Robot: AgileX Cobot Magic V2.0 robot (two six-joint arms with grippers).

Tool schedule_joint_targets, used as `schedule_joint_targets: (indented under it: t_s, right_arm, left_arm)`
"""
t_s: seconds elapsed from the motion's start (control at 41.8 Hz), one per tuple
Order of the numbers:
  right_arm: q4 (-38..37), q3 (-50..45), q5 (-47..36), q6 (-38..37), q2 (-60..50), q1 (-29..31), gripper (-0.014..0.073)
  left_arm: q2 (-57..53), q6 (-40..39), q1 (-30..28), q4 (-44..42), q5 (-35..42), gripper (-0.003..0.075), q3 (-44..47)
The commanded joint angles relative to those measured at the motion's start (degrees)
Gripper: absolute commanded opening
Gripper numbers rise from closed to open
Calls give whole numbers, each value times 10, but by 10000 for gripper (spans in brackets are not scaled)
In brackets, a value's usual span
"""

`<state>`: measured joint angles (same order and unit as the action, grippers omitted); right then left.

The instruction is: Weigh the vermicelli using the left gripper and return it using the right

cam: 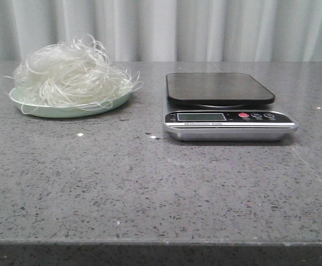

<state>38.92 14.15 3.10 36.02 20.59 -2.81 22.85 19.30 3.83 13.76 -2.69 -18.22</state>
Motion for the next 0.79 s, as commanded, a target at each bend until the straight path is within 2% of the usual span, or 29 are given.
schedule_joint_targets:
  t_s: [0.0, 0.096, 0.192, 0.431, 0.479, 0.575, 0.766]
  right_arm:
    - [3, 15, -31, 6, 2, 4, 151]
    - [3, 15, -31, 6, 2, 4, 151]
    - [3, 15, -31, 6, 2, 4, 151]
    - [3, 15, -31, 6, 2, 4, 151]
    - [3, 15, -31, 6, 2, 4, 151]
    - [3, 15, -31, 6, 3, 4, 151]
    - [3, 15, -31, 6, 3, 4, 151]
  left_arm:
    - [-41, -64, -16, -40, 43, 137, 17]
    - [-87, -131, -25, -86, 43, 137, 53]
    - [-137, -164, -25, -106, 43, 137, 91]
    - [-247, -169, -25, -109, 41, 137, 178]
    - [-243, -188, -25, -120, 54, 137, 189]
    - [-243, -275, -11, -189, 13, 137, 188]
    - [-243, -278, -2, -192, 8, 137, 188]
